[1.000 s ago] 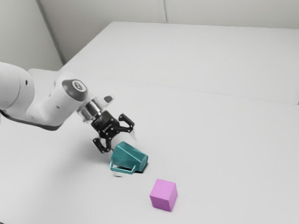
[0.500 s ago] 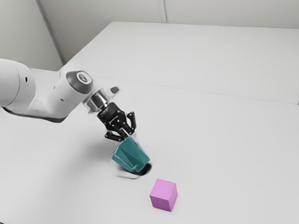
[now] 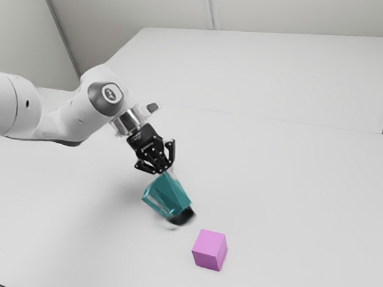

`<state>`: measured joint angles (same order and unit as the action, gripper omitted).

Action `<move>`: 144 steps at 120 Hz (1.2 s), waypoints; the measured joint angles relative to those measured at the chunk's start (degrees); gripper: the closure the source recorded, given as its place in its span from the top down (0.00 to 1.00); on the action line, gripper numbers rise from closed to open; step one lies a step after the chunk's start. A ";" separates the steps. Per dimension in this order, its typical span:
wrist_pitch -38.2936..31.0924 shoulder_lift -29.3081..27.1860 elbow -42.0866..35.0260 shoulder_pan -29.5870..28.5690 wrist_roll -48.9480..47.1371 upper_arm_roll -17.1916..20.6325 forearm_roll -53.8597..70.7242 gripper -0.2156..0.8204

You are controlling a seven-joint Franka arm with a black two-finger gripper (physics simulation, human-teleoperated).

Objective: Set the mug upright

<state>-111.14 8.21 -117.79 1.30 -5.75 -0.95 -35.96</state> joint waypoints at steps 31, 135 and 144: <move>-3.09 -6.22 -0.05 1.50 -2.13 1.33 21.66 0.03; -11.08 -4.64 -4.93 1.42 -5.34 1.38 45.32 0.03; -11.64 -4.02 -4.94 1.43 -5.44 1.38 45.33 0.03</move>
<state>-122.78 4.18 -122.72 2.73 -11.18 0.43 9.37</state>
